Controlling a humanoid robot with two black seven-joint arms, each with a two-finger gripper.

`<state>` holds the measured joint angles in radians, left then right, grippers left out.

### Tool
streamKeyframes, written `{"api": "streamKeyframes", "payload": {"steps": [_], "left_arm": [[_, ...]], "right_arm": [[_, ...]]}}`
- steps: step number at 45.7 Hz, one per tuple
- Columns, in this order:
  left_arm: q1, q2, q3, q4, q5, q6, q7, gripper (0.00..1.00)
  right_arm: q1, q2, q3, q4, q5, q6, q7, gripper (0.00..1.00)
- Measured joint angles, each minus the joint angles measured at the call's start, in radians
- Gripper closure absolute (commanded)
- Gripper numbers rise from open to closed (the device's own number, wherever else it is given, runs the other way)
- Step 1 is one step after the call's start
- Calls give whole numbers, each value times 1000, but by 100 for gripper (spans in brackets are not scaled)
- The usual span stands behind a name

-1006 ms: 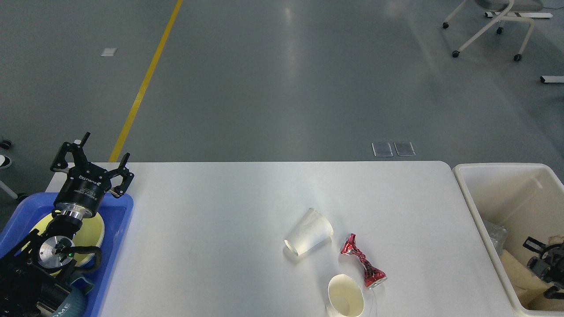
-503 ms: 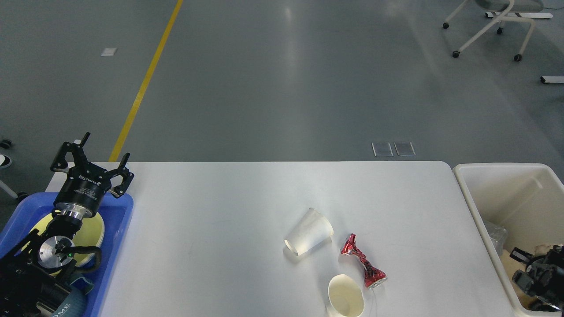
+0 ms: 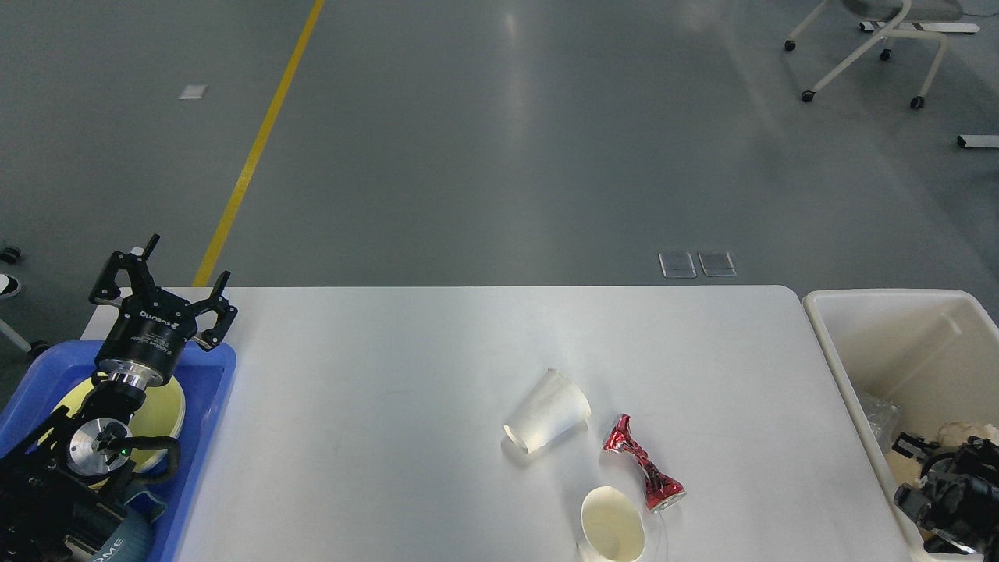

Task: Tidy desktop
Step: 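Release the scrap and raise the right gripper out of the bin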

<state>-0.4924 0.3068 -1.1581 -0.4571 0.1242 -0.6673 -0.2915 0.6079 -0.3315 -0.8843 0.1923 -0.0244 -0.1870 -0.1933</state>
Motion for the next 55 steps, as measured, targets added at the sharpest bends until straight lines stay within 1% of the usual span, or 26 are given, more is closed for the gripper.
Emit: {"api": "streamKeyframes", "payload": {"steps": [23, 28, 32, 36, 39, 43, 55], "left_arm": [[0, 0, 0, 0, 0, 0, 0, 4], [0, 0, 0, 0, 0, 0, 0, 4], [0, 0, 0, 0, 0, 0, 0, 4], [0, 0, 0, 0, 0, 0, 0, 4], [0, 0, 0, 0, 0, 0, 0, 4], [0, 0, 0, 0, 0, 0, 0, 4], [0, 0, 0, 0, 0, 0, 0, 4]], "right_arm": [[29, -11, -3, 26, -14, 12, 0, 0], [107, -38, -15, 95, -32, 37, -2, 0], [215, -96, -23, 202, -79, 91, -9, 0], [352, -158, -32, 329, -145, 168, -13, 0], [467, -196, -56, 419, -190, 244, -16, 0], [614, -216, -111, 498, -216, 369, -16, 0], [1111, -182, -234, 690, -221, 860, -14, 0]]}}
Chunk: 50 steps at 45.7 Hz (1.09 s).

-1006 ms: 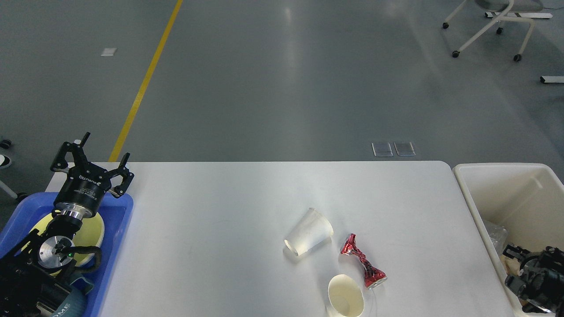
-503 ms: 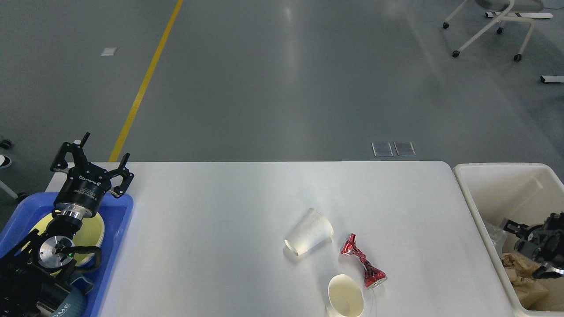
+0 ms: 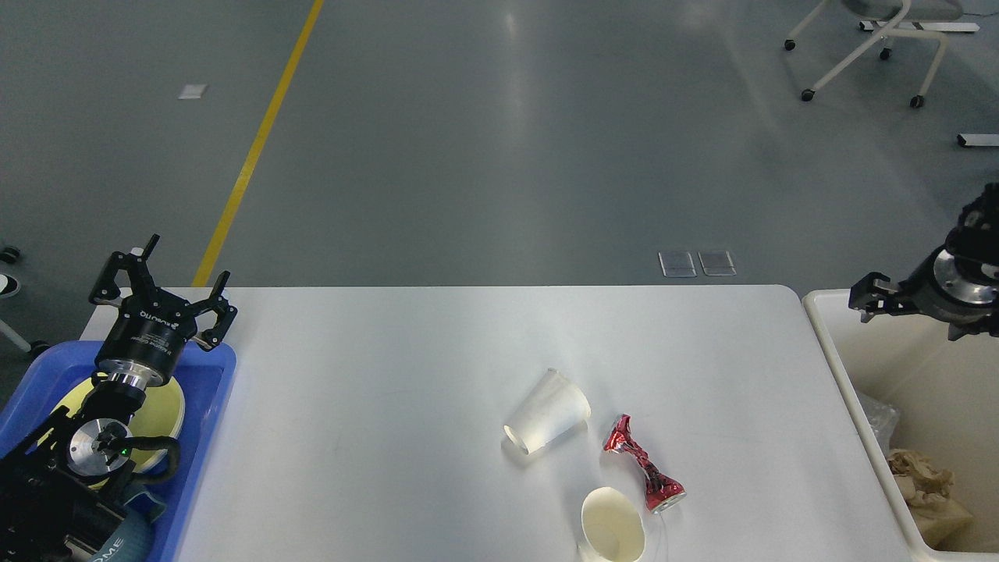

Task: Tidy desktop
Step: 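Release the scrap and raise the right gripper out of the bin, then lower the right gripper onto the white paper cup and grasp it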

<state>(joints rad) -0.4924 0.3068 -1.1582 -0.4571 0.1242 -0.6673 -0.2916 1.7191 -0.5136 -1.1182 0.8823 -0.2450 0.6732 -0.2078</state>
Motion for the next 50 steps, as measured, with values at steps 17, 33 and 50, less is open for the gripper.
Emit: {"api": "streamKeyframes", "payload": {"steps": [17, 33, 50], "left_arm": [[0, 0, 0, 0, 0, 0, 0, 4], [0, 0, 0, 0, 0, 0, 0, 4], [0, 0, 0, 0, 0, 0, 0, 4]], "right_arm": [[639, 66, -145, 413, 137, 285, -1, 0], [1011, 91, -176, 798, 246, 286, -2, 1], [1015, 116, -170, 799, 260, 275, -1, 0]]}}
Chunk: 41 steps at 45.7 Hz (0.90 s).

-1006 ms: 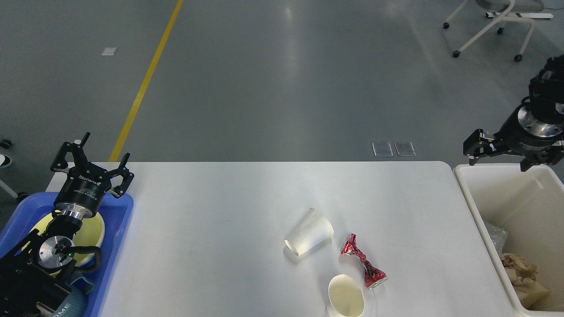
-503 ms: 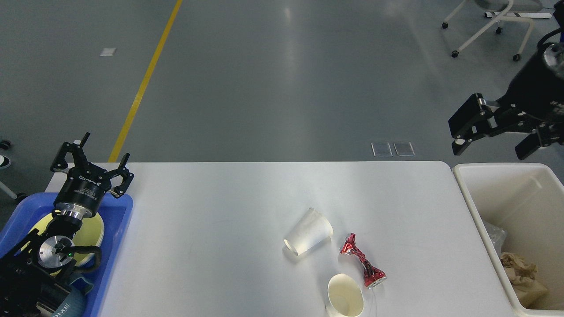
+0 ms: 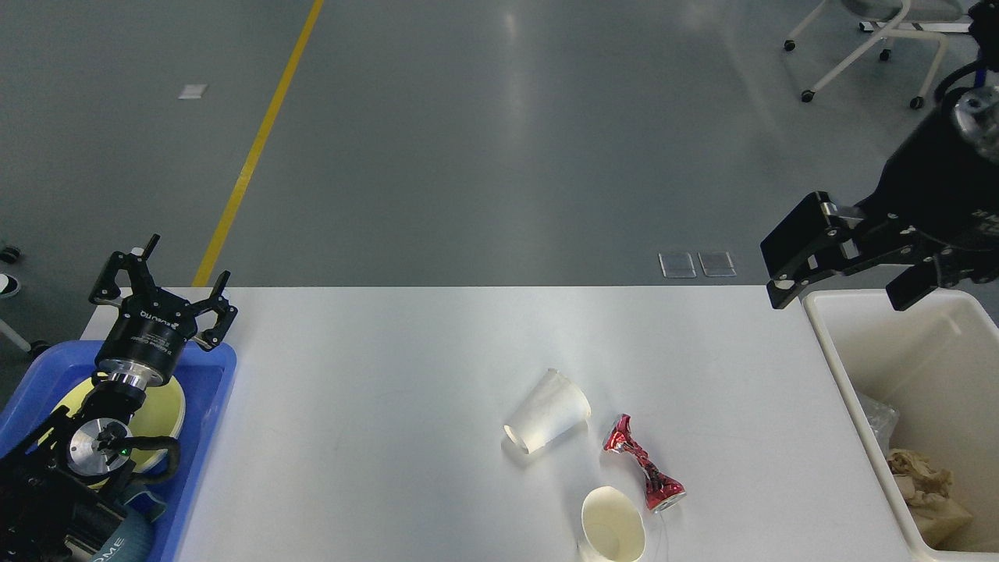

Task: Tidy desktop
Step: 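Lower the right gripper onto the white paper cup and grasp it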

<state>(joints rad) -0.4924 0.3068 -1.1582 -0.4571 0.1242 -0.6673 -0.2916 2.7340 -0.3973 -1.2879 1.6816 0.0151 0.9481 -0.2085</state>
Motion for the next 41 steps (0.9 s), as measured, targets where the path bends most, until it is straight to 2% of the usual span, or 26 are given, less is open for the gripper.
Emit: {"api": "streamKeyframes", "payload": {"steps": [11, 18, 35, 41], "left_arm": [[0, 0, 0, 0, 0, 0, 0, 4], [0, 0, 0, 0, 0, 0, 0, 4], [0, 0, 0, 0, 0, 0, 0, 4], [0, 0, 0, 0, 0, 0, 0, 4]], "right_arm": [[-17, 13, 8, -1, 0, 0, 0, 0], [-79, 66, 44, -8, 9, -15, 1, 0], [-299, 185, 234, -19, 5, -153, 0, 0], [-386, 226, 292, -27, -3, -269, -1, 0]]}}
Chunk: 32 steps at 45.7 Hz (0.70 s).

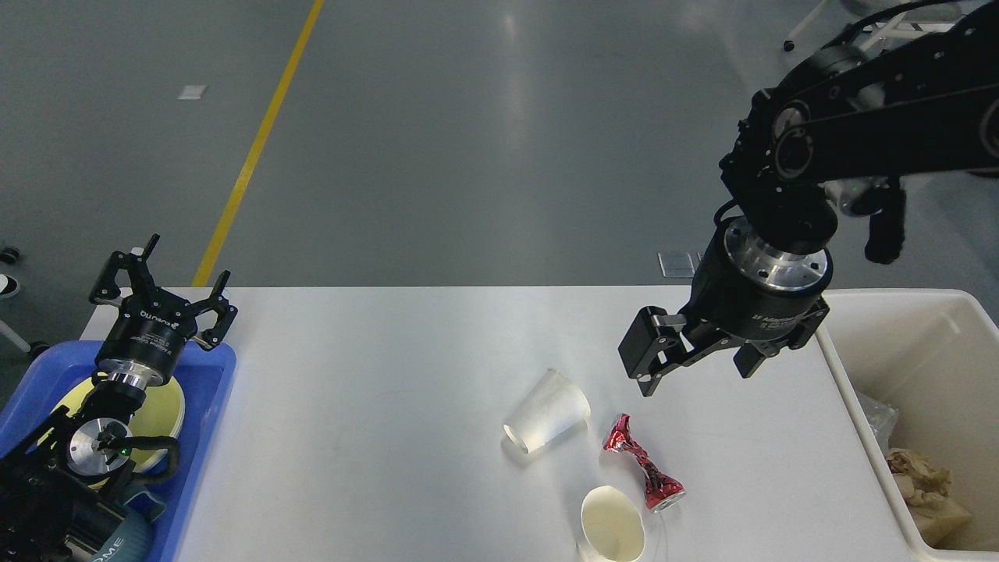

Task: Tidy desktop
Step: 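Lower the right gripper onto the white paper cup and grasp it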

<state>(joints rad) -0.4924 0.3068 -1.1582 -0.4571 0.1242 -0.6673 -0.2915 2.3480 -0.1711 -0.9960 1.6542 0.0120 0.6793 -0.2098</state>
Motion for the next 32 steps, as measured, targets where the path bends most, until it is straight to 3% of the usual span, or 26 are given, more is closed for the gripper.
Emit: {"api": "streamKeyframes", "payload": {"steps": [10, 18, 32], "left_arm": [[0, 0, 0, 0, 0, 0, 0, 4], [0, 0, 0, 0, 0, 0, 0, 4], [0, 0, 0, 0, 0, 0, 0, 4]], "right_arm": [[-190, 79, 38, -121, 6, -210, 0, 0], [-427, 160, 46, -375, 142, -243, -20, 0], [-753, 242, 60, -752, 602, -245, -205, 0]]}}
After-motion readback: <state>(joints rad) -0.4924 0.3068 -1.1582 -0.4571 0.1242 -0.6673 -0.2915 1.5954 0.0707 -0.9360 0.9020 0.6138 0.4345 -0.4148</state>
